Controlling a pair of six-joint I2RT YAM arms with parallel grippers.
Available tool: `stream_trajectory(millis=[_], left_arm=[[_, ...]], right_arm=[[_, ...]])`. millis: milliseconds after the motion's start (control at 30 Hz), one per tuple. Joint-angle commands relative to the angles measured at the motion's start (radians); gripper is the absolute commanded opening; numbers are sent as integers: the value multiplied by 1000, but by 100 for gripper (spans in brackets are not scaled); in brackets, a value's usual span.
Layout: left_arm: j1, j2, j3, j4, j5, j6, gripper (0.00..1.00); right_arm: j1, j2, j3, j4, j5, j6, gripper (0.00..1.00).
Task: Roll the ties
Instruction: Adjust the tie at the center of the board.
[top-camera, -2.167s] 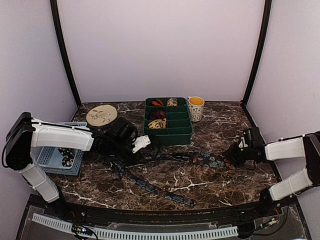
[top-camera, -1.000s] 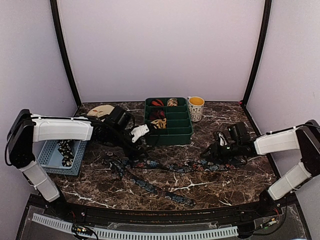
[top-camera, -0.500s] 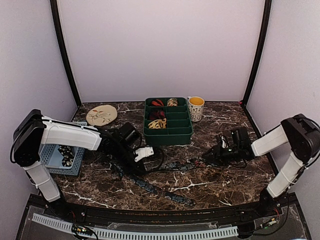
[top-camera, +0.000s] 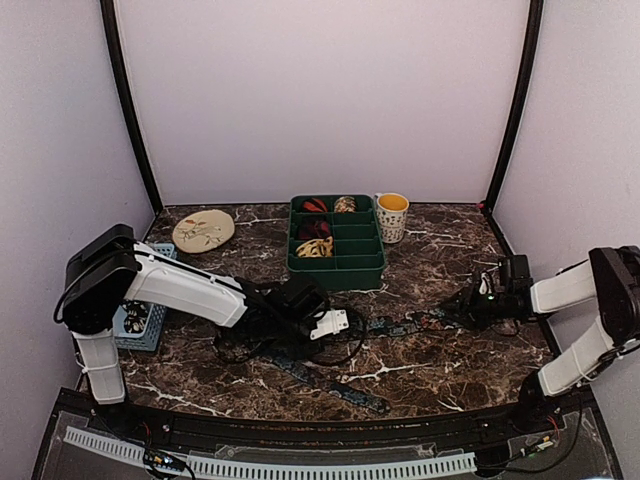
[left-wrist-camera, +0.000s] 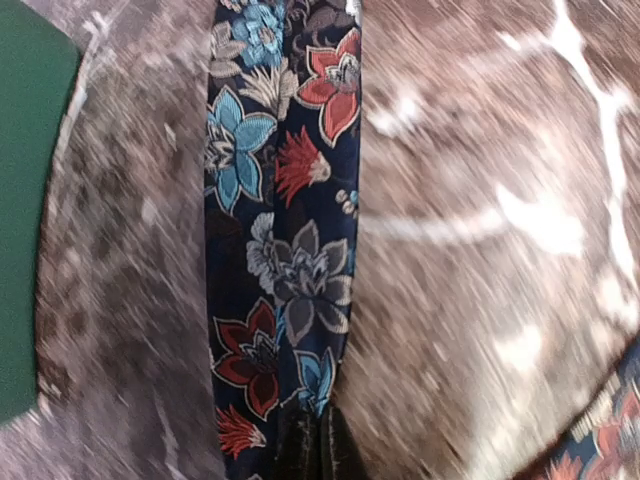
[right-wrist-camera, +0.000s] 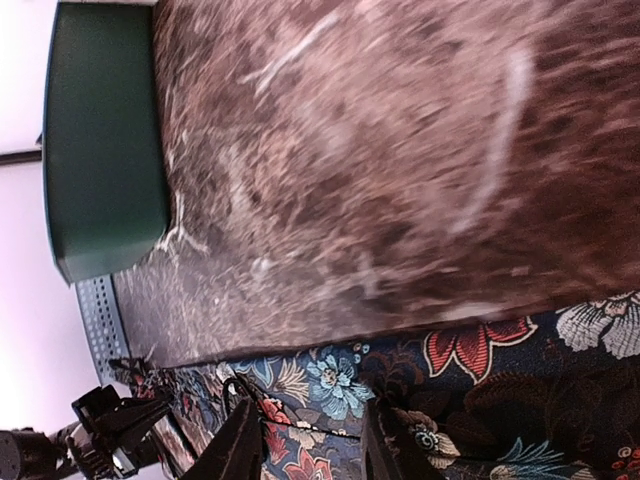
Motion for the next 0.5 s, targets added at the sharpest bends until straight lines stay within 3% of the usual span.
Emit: stream_trajectory(millis=[0,167,200,333,400,467], left_arm=[[3,89,114,65,-81,56,0],[-3,121,186,97,-77,56,4],[-3,104,191,72,-53,34,9],[5,-80,70,40,35,-45,51],[32,-191,-4,15,50,-87,57],[87,-294,-58,-26,83,-144,58]], right_arm=[[-52,-19,-21,-119,111,-22,34],[-58,-76,-5,-133,109,-31,38],[-59,-89,-3,-129,98,-36,40],[-45,-154,20,-120,7,-61,50],[-14,-187,38,-121,-2,-64,53],[33,-202,62,-118,4,-64,54]])
